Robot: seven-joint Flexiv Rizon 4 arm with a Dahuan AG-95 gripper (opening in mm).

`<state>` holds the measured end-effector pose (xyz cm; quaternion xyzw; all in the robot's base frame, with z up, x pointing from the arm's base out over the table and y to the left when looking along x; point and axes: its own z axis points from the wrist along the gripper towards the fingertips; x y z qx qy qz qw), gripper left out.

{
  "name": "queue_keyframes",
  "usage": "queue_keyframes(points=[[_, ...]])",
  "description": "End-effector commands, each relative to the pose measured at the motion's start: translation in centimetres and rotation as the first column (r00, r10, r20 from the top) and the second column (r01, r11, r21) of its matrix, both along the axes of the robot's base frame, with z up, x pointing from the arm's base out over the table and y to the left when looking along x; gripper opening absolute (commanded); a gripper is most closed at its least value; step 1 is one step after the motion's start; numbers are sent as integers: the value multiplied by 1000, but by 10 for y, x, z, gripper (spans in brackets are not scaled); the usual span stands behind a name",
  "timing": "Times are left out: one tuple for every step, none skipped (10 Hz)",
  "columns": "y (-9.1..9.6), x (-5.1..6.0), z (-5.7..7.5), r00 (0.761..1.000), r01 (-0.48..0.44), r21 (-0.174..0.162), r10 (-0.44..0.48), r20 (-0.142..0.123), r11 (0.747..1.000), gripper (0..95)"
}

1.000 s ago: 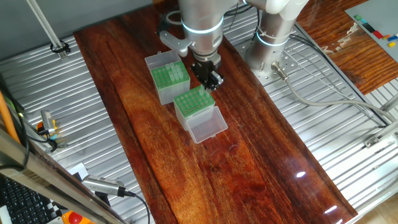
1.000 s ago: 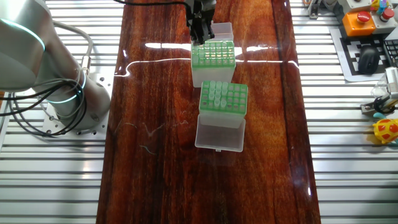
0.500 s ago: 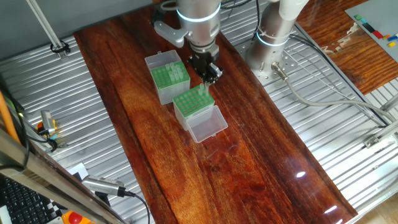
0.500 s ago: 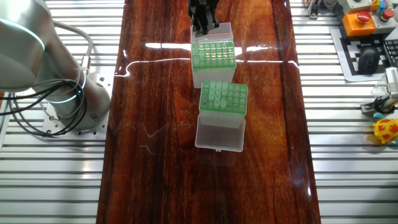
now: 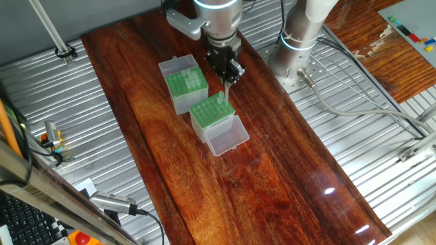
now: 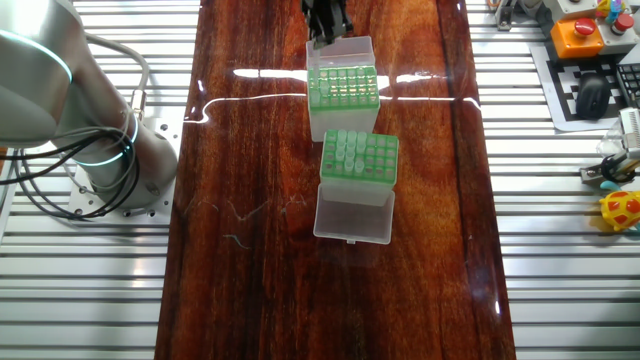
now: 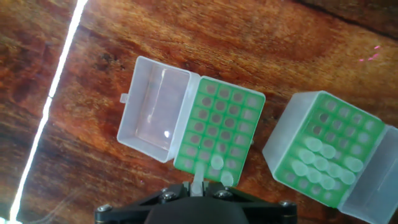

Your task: Transfer all large pipette tips from one holder to another

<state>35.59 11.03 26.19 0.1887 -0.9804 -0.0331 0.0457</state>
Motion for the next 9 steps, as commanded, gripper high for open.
queue_keyframes(points=[[-2,0,9,1000,-5,4,5,-2,1000,0],[-3,0,13,1000,-9,4,9,-1,1000,0],[-6,0,19,1000,-18,7,18,0,1000,0],[-6,0,24,1000,-22,8,22,0,1000,0],[-7,0,34,1000,-30,9,30,3,1000,0],[-6,-2,42,999,-40,11,40,9,999,0],[-4,-4,50,999,-43,11,43,12,999,0],[-2,-6,55,999,-50,6,50,12,999,0],[-2,-6,55,997,-75,8,75,21,997,0]])
